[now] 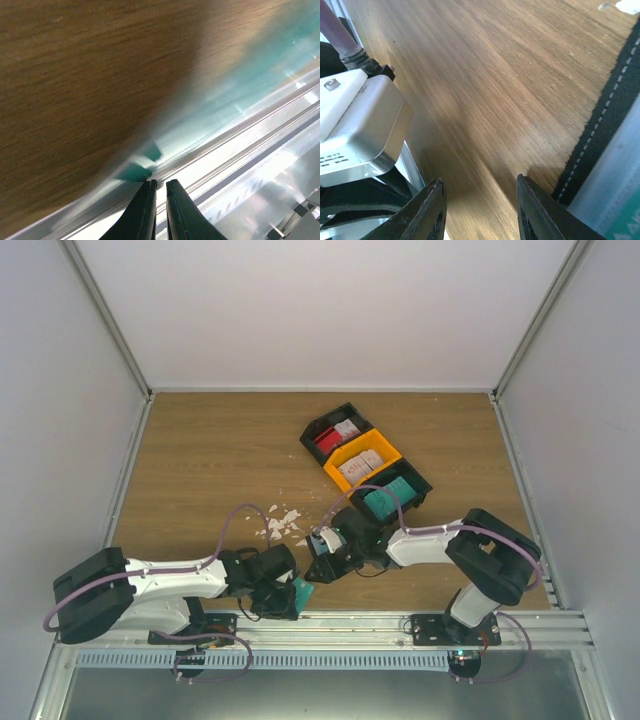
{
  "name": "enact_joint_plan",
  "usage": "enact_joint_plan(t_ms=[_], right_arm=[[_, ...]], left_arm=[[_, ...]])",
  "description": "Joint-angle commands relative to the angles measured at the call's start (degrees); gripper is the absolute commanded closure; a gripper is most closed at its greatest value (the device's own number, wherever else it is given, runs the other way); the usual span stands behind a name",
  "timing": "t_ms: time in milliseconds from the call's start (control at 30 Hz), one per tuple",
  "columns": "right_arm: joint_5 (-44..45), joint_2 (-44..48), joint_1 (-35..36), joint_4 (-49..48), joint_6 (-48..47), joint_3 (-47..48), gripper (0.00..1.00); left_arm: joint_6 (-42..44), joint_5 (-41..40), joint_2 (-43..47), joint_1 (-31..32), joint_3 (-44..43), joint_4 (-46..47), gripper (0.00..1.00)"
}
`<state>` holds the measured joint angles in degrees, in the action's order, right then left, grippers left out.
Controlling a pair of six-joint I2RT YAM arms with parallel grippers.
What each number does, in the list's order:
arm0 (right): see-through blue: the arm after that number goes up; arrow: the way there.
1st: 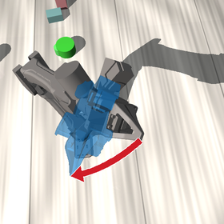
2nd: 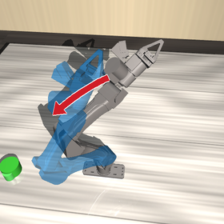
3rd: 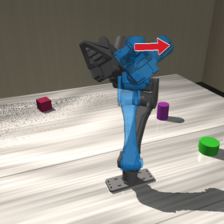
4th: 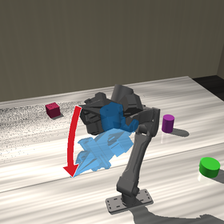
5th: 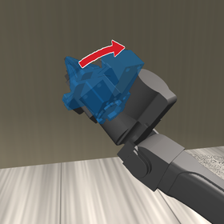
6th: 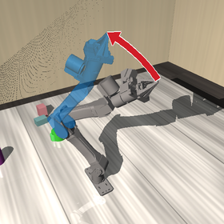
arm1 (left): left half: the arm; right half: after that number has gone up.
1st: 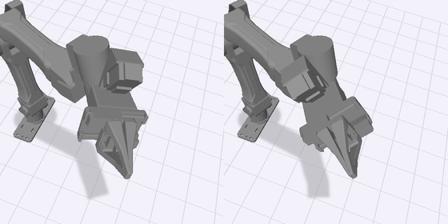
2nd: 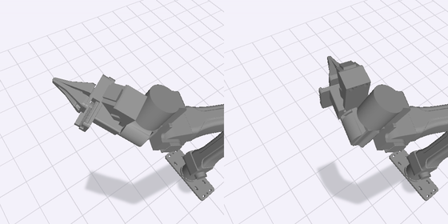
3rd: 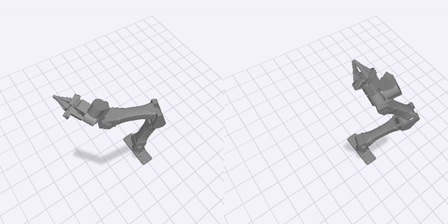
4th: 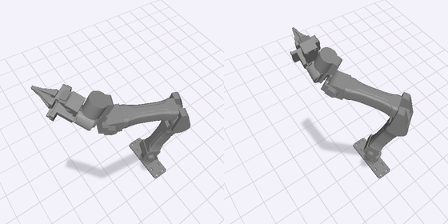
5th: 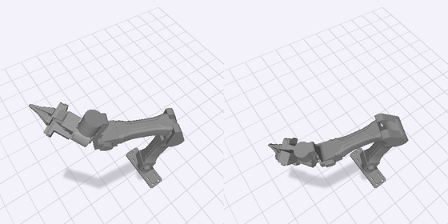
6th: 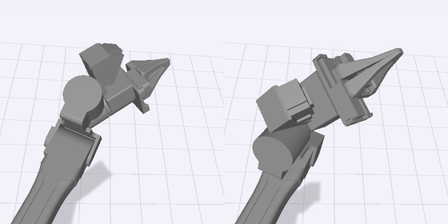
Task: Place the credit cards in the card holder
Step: Pick up the credit card from the center of the board.
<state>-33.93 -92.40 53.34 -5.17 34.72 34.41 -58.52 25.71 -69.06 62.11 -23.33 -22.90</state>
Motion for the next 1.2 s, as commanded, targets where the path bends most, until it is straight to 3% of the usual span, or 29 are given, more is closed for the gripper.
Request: enact_joint_plan(t_ms=[0, 200, 567, 933, 1067, 1167], right_arm=[[-2.8, -2.6, 0.0, -0.8, -1.0, 0.9, 0.6], [-4.3, -2.9, 0.2, -1.7, -1.0, 0.7, 0.6], [-1.1, 4.8, -1.2, -3.9, 1.7, -3.0, 0.59], [-10.1, 0.3, -0.2, -8.5, -1.3, -2.2, 0.54], [-11.9, -1.5, 0.6, -8.7, -2.4, -1.2, 0.62], [-13.1, -2.0, 1.1, -9.7, -2.7, -1.1, 0.75]], left_arm=[[-0.8, -3.3, -2.0, 0.6, 3.2, -4.1, 0.9], [-1.1, -3.8, -1.9, 0.7, 3.5, -4.2, 0.9], [-1.2, -4.3, -2.0, 0.7, 4.0, -4.5, 0.9], [-1.1, -4.4, -2.3, 0.7, 3.8, -4.3, 0.9], [-0.9, -4.4, -2.6, 0.7, 3.7, -4.2, 0.9], [-0.8, -4.4, -2.8, 0.7, 3.5, -4.1, 0.9]])
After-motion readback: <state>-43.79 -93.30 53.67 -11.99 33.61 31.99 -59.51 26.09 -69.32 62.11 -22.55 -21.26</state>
